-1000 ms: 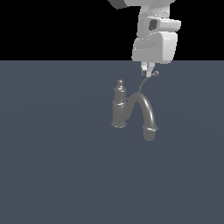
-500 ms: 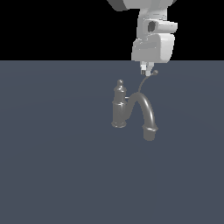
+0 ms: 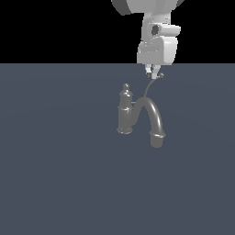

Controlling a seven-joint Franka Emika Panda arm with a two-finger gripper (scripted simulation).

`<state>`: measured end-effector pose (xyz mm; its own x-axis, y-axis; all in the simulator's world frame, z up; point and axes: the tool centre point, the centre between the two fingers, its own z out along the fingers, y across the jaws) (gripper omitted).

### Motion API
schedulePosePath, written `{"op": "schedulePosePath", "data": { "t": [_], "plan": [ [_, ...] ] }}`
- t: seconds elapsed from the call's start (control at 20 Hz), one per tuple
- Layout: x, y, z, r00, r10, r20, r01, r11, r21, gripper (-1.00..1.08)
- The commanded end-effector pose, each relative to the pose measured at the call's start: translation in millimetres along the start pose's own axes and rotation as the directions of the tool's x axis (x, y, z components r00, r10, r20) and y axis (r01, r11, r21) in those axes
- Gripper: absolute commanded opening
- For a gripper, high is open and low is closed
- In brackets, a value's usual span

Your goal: Turn on the faucet by rotating a designated handle.

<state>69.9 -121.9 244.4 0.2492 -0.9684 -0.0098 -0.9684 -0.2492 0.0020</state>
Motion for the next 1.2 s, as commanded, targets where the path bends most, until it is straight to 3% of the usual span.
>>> {"op": "schedulePosePath", "data": {
  "t": [0.0,1.15],
  "plan": [
    [6,-7,1,1.000,0.008,-0.004,-0.008,1.000,0.003,-1.00],
    [23,-57,1,0.999,0.035,-0.009,-0.035,0.999,0.002,-1.00]
  ]
}}
